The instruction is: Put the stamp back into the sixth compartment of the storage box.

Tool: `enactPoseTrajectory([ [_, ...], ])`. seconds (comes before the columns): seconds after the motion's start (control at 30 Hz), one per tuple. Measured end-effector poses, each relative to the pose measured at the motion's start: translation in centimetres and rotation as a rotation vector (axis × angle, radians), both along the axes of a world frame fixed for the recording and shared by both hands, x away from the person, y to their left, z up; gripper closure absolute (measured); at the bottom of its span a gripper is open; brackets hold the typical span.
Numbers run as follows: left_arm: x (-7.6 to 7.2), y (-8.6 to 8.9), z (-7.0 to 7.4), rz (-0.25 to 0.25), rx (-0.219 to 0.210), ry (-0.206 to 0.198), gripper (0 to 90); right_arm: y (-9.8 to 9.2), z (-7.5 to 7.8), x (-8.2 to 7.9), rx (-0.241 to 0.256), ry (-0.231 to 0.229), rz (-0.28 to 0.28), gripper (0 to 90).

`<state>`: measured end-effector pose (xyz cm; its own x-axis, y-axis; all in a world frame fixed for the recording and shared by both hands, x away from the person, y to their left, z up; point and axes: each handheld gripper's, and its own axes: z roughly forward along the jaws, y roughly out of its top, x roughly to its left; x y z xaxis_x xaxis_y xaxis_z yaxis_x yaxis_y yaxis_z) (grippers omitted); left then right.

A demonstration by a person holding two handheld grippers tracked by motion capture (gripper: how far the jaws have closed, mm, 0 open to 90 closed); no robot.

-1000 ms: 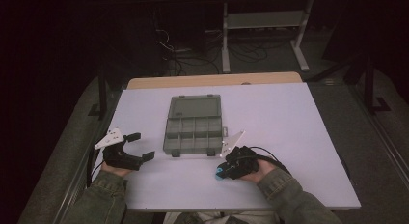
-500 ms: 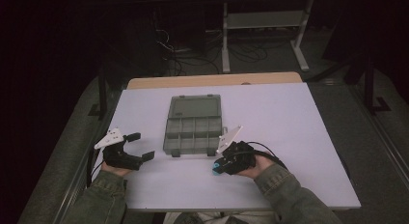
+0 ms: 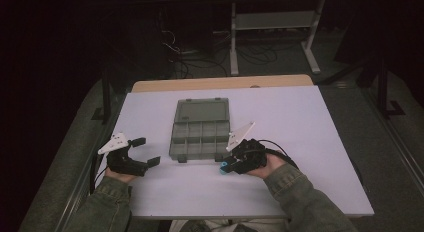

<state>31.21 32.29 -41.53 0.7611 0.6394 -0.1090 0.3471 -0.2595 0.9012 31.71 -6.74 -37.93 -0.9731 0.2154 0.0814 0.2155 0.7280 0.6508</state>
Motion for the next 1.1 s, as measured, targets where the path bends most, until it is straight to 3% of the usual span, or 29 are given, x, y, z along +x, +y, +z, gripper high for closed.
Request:
enactPoseTrajectory([
  [1.1, 0.0, 0.0, 0.0, -0.001, -0.003, 0.0, 0.0, 1.7, 2.9, 1.8, -0.004, -0.036, 0.023, 71.1],
])
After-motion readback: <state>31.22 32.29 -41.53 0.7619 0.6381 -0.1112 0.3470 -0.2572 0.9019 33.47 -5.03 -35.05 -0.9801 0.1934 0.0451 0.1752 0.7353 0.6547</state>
